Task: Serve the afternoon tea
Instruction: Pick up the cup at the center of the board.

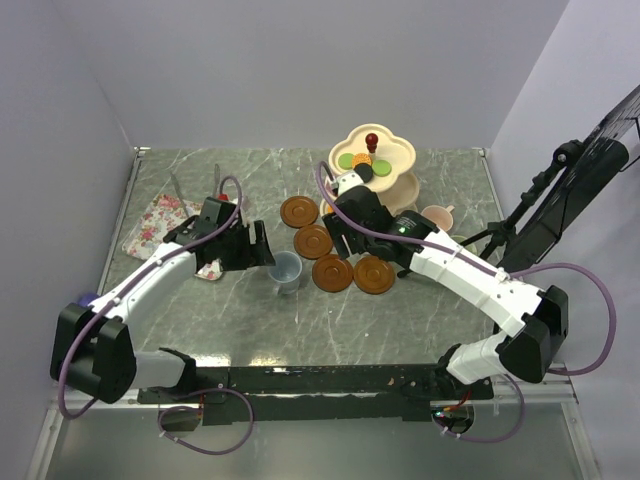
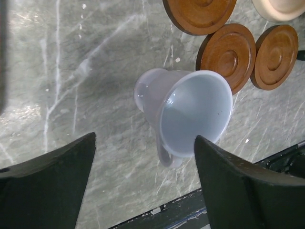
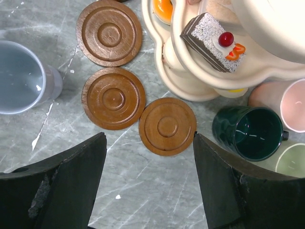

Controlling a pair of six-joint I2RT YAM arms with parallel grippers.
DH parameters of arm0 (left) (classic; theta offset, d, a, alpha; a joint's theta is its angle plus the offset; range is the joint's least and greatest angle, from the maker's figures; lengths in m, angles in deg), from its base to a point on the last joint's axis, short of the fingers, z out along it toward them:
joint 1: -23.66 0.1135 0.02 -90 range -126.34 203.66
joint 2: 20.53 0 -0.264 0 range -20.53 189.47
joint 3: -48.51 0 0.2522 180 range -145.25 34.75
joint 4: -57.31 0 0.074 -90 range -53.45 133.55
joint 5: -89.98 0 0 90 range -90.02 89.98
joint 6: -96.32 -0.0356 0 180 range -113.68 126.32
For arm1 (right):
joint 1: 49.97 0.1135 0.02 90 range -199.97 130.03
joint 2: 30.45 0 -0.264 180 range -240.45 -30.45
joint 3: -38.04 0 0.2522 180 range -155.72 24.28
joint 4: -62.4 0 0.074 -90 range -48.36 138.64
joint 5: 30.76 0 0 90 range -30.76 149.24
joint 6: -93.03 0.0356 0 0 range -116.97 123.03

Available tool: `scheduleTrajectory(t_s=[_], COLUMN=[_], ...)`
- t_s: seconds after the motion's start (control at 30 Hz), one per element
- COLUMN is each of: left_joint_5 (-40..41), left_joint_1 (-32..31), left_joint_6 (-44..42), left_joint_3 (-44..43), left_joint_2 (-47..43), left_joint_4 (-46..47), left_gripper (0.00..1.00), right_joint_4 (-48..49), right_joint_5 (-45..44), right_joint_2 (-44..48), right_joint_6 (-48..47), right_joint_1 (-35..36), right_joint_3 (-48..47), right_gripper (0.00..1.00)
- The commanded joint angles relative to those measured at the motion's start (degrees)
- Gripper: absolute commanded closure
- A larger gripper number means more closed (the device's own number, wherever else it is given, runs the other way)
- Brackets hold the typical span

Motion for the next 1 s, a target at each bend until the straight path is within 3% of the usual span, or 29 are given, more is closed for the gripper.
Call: scheduleTrajectory(t_s=[0.0, 0.17, 0.47, 0.73, 0.87, 0.97], left_joint_5=[-2.8, -4.2, -0.6, 5.7, 5.7, 5.4], left_joint_1=[-0.2, -0.2, -0.2, -0.2, -0.2, -0.2], left_joint_6=[-1.0, -2.2, -7.3, -21.9, -30.6, -31.1], left_joint_3=[-0.4, 0.2, -7.4, -17.4, -19.4, -19.8], left_joint_2=[2.1, 4.9, 13.0, 17.5, 18.5, 20.0], left_joint_4=[3.0, 3.6, 2.4, -2.7, -3.2, -3.2], left_gripper=[0.21, 0.34, 0.70, 0.99, 0.99, 0.96], right_joint_4=[-0.6, -1.6, -2.8, -2.9, -2.7, -2.6], right_joint_5=[-0.1, -0.7, -2.1, -3.1, -2.8, -2.8], right_joint_2=[1.2, 0.1, -0.7, -1.3, -2.0, -2.6], right_joint_6=[1.4, 2.3, 4.3, 4.1, 3.6, 2.9], right_joint_1=[0.0, 0.6, 0.9, 1.0, 1.0, 1.0], right_joint_3=[0.0, -1.9, -3.0, -3.2, -3.6, -4.2], right_gripper=[0.21, 0.21, 0.21, 0.21, 0.21, 0.21])
